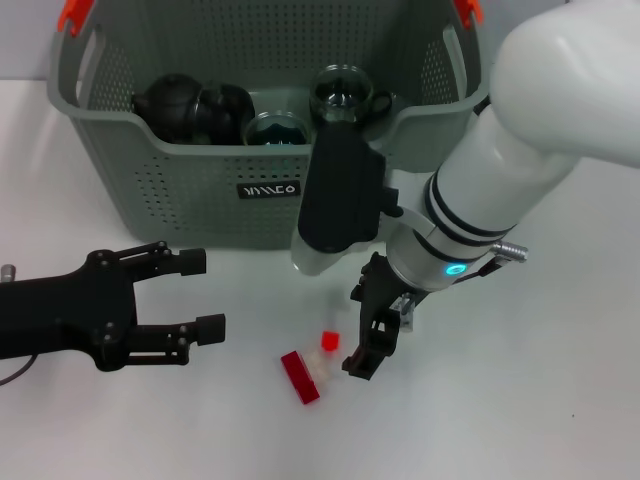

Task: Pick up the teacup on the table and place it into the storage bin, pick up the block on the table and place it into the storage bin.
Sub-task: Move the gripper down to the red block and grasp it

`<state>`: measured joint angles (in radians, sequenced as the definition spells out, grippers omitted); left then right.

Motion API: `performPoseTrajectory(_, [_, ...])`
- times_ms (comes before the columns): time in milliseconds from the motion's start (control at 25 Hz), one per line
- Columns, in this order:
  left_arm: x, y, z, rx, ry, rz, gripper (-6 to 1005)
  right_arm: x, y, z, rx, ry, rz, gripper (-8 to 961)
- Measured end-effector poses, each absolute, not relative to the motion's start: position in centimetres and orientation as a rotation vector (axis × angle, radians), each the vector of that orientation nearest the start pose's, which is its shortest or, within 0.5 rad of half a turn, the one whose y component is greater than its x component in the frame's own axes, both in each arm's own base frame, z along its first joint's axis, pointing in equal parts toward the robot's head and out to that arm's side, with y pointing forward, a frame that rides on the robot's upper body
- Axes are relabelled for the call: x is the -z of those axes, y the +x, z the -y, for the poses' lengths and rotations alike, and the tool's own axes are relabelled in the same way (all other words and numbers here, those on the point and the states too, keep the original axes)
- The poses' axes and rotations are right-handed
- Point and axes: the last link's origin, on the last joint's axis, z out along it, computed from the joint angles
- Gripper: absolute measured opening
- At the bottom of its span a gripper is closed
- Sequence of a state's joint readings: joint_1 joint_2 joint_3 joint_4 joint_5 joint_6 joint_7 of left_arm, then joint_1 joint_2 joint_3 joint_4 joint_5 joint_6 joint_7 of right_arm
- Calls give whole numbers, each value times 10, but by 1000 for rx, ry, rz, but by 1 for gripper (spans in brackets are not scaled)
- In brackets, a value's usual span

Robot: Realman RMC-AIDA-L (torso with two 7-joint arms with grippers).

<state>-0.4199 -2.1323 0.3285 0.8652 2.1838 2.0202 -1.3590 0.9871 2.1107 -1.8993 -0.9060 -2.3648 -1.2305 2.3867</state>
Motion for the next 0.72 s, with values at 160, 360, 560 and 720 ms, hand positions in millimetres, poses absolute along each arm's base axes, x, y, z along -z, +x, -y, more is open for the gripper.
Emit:
performPoseTrajectory(160, [-45,-279,-257,916,-2751,610,889,132,106,-353,775,-2925,-86,896])
performPoseTrajectory(360, [-44,-278,-258,920,-2750,612,889,138,103,-353,768,-2913,-27,878])
performPoseTrajectory(560, [-43,-278,-259,919,-2752,616,888,144,101,-351,756,-2912,15,861])
performPoseTrajectory(720, [-43,-278,-260,919,-2752,616,888,146,101,-349,759,-2912,32,847])
